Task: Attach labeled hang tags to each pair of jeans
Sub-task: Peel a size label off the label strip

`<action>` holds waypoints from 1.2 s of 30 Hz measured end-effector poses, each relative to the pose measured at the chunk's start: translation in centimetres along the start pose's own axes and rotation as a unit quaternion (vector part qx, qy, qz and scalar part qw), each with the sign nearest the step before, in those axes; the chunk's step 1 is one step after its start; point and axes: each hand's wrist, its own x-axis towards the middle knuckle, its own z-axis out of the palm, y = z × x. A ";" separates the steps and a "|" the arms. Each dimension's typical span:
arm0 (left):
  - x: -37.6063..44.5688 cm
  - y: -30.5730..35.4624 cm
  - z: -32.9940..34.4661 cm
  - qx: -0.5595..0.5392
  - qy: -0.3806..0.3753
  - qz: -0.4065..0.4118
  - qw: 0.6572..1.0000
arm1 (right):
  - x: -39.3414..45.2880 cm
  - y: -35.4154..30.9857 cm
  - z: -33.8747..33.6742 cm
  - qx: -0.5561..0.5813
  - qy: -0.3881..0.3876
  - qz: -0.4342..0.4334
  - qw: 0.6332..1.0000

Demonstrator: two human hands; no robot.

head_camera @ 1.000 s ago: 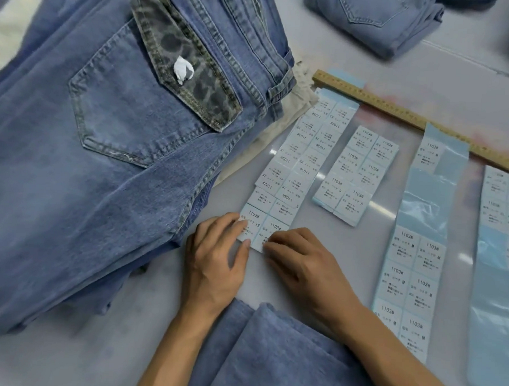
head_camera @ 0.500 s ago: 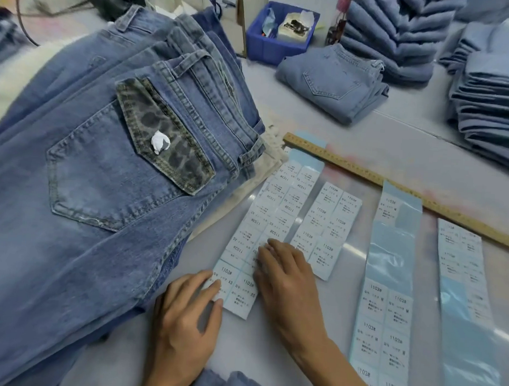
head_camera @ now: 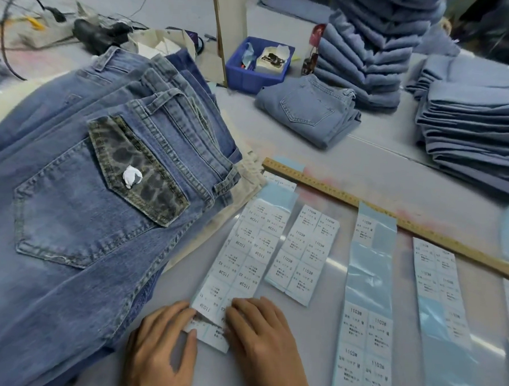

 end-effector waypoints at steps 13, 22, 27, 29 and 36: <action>-0.1 0.5 -0.5 -0.038 0.002 -0.061 0.997 | -0.2 -0.9 -1.3 0.154 0.094 0.055 0.982; 1.6 6.8 -4.9 -0.357 -0.127 -0.226 0.898 | 0.9 -6.0 -5.0 0.281 0.072 0.097 0.952; 5.2 8.4 -7.6 -0.329 -0.145 -0.191 0.913 | 1.1 -4.8 -9.2 0.279 0.026 0.090 0.956; 8.3 8.2 -10.1 -0.255 -0.209 -0.114 0.937 | 1.7 -3.2 -11.3 0.218 0.093 0.114 0.965; 23.3 11.2 -9.6 0.025 -0.441 0.117 0.890 | 4.9 1.6 -11.8 0.473 -0.105 0.347 0.803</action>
